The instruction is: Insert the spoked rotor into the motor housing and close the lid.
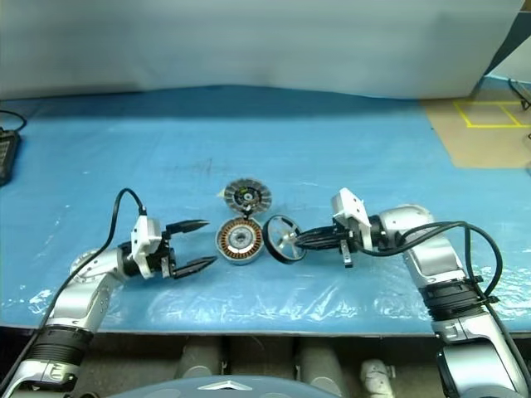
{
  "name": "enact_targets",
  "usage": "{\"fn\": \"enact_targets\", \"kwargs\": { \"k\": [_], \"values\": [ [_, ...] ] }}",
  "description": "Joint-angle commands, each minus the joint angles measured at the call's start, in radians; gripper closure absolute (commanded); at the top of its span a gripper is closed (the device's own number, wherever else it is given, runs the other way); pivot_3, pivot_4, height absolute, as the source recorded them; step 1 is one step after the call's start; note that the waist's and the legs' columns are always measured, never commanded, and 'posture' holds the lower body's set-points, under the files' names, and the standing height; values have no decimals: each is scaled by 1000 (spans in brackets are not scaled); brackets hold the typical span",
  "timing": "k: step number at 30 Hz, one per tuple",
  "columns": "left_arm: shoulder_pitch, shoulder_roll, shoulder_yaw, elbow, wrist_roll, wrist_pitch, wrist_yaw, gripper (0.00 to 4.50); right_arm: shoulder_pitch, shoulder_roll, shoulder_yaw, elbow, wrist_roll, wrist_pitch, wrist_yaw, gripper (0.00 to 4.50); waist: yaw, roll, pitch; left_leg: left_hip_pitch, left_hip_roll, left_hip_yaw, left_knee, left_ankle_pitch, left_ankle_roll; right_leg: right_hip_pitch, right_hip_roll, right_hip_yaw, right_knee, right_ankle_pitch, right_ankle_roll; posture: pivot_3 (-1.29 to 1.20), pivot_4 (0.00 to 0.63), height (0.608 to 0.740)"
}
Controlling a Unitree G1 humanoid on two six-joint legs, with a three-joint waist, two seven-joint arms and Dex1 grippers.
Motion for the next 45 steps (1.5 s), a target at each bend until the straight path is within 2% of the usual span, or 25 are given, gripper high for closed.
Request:
{"fn": "enact_targets", "kwargs": {
  "k": [1,9,20,45],
  "values": [
    [-4,-3,0,9,-3,-30,-14,0,-47,45,41,25,-39,-50,-26,4486,-1,0,0,0,0,0,0,0,0,0,0,0,0,0,0,0,150,740],
    [5,-8,-3,33,3,-59,-22,0,-125,140,89,134,-96,-90,-81,4486,-1,0,0,-1,-1,0,-1,0,0,0,0,0,-1,0,0,0,150,740],
    [39,-23,1,8,6,-69,12,0,-198,219,107,224,-124,-121,-80,4486,-2,0,0,-1,-1,0,-1,0,0,0,0,0,-1,0,0,0,150,740],
    [53,-10,8,-15,2,-62,40,0,-229,269,129,334,-181,-178,-88,4486,-2,0,0,-1,-1,0,-1,0,0,0,0,0,0,0,0,0,150,740]
  ]
}}
